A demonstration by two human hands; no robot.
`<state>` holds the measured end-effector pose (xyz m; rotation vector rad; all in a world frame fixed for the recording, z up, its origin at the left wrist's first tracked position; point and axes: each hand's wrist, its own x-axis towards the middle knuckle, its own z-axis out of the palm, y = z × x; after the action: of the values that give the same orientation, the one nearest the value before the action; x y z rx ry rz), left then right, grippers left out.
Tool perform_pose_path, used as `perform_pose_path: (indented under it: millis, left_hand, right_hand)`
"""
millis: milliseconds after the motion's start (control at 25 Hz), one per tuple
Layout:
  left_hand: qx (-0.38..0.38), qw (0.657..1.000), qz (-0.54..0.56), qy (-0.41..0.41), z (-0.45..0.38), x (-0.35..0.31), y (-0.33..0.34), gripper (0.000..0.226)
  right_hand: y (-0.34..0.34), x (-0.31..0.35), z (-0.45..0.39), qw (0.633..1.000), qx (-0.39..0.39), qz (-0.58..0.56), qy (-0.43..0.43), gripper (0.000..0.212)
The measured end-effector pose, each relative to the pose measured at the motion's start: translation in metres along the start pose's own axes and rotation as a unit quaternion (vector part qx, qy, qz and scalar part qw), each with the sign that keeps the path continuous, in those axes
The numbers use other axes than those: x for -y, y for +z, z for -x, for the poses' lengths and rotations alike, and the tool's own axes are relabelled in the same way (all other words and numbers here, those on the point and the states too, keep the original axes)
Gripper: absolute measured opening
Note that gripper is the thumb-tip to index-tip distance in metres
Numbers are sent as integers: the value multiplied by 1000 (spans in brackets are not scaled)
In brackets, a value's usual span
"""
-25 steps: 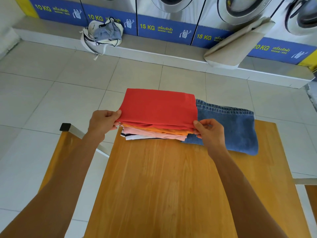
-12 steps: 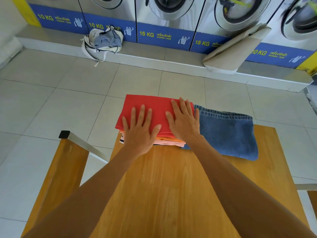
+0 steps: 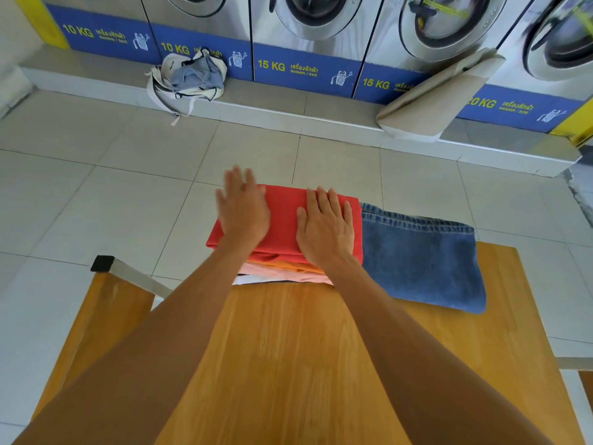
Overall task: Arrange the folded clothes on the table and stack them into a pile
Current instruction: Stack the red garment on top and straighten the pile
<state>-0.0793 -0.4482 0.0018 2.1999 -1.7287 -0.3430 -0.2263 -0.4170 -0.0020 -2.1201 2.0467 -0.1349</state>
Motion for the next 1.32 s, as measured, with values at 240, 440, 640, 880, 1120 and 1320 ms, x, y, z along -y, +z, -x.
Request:
perform_pose_path:
  millis: [240,440,640,880,1120,1320]
  left_hand:
    - [48,960,207,-181,-37,50,-10,39]
    - [24,952,210,-220,-48,57,-8,28]
    - [24,957,198,-209,-38,35,-4,40]
    - [126,968,191,-101,9,48,10,66]
    - [154,928,245,-235,8,58,-1,70]
    - [176,877,329,-304,25,62,-9,68]
  right_hand:
    - [17,-3,2,998,-58,23,-10,59]
    - [14,-7,8,998,-53,12,-21,58]
    - [-2,-24,-12,998,-10,12,-53,67]
    - [4,-35,-9,976,16,-199,86,65]
    - [-22,-61,-3,840,8,-472,267,59]
    - [-22,-54,15,735,40,-585,341,68]
